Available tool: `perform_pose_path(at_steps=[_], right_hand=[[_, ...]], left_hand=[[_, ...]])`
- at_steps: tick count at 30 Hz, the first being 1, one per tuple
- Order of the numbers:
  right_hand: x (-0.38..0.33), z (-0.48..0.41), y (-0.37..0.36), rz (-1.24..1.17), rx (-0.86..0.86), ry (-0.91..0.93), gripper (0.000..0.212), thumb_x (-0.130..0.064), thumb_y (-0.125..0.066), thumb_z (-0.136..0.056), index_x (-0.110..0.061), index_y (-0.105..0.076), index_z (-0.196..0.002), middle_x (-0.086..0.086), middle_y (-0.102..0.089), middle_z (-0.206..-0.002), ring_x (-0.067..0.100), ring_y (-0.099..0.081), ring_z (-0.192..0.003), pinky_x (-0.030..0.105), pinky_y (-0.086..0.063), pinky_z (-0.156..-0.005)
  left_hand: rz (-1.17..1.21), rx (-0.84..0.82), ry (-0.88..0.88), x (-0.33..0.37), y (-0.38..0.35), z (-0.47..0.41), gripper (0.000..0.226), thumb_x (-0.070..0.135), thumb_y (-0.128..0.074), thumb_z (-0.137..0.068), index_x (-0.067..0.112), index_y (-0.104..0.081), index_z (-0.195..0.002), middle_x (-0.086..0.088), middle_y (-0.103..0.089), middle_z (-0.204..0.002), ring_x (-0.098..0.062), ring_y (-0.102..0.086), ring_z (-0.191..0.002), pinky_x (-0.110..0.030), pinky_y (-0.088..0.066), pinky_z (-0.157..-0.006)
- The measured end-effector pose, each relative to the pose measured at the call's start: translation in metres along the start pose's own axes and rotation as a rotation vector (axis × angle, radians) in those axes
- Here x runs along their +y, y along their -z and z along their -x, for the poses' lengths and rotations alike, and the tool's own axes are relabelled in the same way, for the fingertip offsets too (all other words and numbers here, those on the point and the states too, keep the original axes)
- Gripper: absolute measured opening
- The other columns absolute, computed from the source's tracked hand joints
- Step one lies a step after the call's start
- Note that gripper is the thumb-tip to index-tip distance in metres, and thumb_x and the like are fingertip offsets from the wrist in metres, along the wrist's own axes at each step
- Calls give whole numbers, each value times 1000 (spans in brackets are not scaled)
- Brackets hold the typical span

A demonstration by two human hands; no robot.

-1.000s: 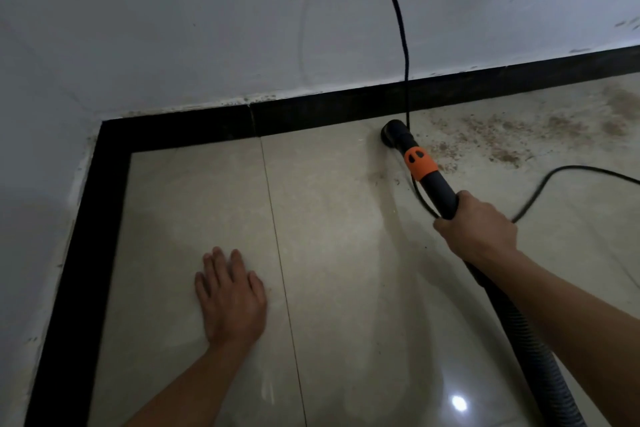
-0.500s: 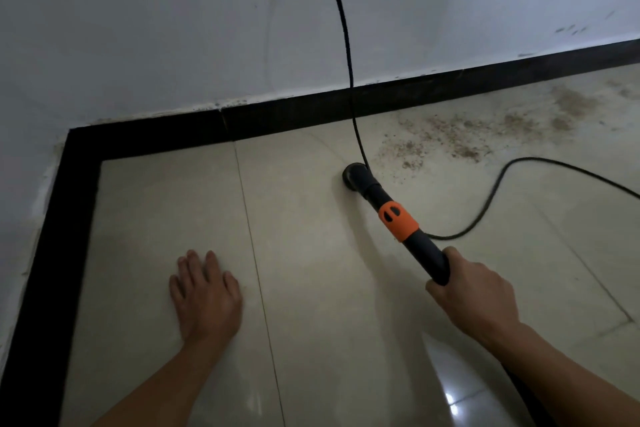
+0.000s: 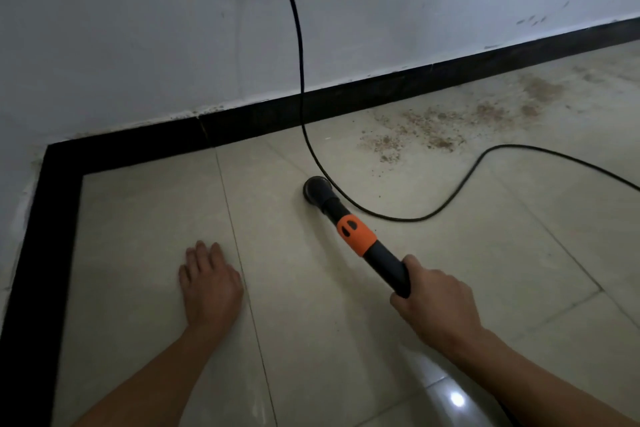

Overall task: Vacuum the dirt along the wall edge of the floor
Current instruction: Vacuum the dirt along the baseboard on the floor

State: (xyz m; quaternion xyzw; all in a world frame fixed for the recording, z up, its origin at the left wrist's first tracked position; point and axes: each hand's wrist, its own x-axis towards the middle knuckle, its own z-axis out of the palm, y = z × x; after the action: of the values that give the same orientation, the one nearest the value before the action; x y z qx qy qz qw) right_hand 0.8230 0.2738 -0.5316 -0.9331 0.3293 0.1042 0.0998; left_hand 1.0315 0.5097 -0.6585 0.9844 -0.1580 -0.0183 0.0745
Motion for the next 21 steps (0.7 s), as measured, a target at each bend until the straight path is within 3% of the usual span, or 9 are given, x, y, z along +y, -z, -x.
perform_pose_path(at_steps=[4, 7, 10, 15, 19, 21], right_hand=[[36, 31, -7, 49, -1, -81, 23, -45, -52, -88, -31, -39, -101, -6, -51, -75, 19, -62, -76, 30, -37, -60], [55, 27, -1, 5, 38, -132, 22, -43, -54, -87, -31, -40, -98, -7, -52, -73, 19, -57, -68, 29, -35, -57], [61, 16, 7, -49, 67, -157, 21, -41, -58, -86, -31, -41, -94, -7, -51, -71, 18, -50, -63, 29, -32, -54], [70, 46, -1, -51, 2, -69, 23, -43, -60, -79, -31, -49, -97, -6, -58, -71, 16, -57, -65, 30, -47, -63], [89, 80, -9, -60, -100, -9, 21, -43, -60, -76, -33, -45, -86, -8, -52, -64, 9, -47, -58, 19, -33, -52], [106, 91, -10, -81, -153, -11, 21, -45, -59, -74, -35, -41, -79, -8, -52, -62, 9, -48, -58, 18, -33, -52]], left_hand=[[42, -20, -106, 35, -5, -7, 55, 20, -38, -80, -9, -56, -123, -33, -53, -129, -50, -49, -121, -58, -41, -98], [60, -52, -168, 61, -13, -5, 53, 22, -35, -82, -7, -59, -119, -33, -55, -127, -49, -50, -120, -56, -43, -97], [69, -65, -179, 75, -18, -3, 45, 15, -46, -81, -7, -60, -117, -35, -54, -127, -51, -49, -120, -56, -42, -97], [48, -42, -212, 68, -18, -2, 42, 13, -50, -86, -4, -59, -123, -32, -52, -132, -48, -47, -124, -54, -40, -100], [57, -42, -237, 59, -15, -1, 44, 12, -44, -92, -1, -53, -132, -29, -45, -141, -45, -39, -133, -52, -33, -107], [56, -61, -251, 59, -12, -3, 41, 10, -49, -94, 0, -51, -134, -28, -43, -143, -44, -36, -135, -51, -31, -109]])
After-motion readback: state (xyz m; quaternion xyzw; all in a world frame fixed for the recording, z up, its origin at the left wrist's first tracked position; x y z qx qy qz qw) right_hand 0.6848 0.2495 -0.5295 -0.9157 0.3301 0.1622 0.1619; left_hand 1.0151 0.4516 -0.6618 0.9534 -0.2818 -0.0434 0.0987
